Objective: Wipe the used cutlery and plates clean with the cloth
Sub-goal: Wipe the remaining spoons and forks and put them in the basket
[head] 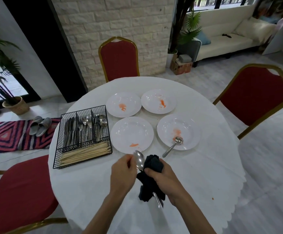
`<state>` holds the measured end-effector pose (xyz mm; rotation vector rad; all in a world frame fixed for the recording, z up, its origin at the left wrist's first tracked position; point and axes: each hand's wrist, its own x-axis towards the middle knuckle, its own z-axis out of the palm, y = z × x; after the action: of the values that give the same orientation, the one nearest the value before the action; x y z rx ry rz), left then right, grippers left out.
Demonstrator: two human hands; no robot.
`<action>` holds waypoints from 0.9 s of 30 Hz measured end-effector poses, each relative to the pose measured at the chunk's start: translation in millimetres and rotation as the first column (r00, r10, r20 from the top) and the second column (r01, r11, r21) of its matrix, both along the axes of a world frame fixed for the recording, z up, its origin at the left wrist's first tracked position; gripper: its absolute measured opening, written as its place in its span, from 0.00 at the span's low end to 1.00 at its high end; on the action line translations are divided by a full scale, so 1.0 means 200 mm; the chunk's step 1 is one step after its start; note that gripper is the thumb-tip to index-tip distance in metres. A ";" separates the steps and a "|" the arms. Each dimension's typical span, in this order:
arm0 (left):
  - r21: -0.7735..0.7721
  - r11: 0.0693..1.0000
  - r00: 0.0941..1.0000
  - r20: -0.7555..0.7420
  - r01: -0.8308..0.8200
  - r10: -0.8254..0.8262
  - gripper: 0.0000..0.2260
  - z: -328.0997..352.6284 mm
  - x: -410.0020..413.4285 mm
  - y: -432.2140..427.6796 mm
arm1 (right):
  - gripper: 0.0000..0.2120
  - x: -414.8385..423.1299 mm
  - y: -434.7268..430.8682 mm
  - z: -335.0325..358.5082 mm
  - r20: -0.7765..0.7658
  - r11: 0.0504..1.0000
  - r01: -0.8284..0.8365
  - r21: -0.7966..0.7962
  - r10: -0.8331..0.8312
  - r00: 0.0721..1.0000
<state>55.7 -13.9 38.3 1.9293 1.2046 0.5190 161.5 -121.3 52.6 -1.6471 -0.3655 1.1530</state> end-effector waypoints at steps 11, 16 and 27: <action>-0.093 0.974 0.975 0.060 -0.208 0.214 0.15 -0.02 -0.07 0.18 | 0.10 -0.06 0.00 -0.01 -0.018 0.999 -0.039 -0.024 0.039 0.999; -0.370 0.928 0.989 0.119 -0.036 0.086 0.10 -0.06 -0.06 -0.03 | 0.10 -0.09 0.08 -0.04 -0.016 0.999 -0.008 -0.049 0.008 1.000; -0.530 0.829 0.940 0.159 -0.177 0.302 0.03 -0.14 -0.18 0.22 | 0.09 -0.17 0.26 -0.13 -0.027 0.989 -0.051 -0.137 0.048 0.999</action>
<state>19.4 30.5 10.3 1.2348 1.2811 0.4839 128.2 -69.2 26.3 -1.7514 -0.3193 1.2574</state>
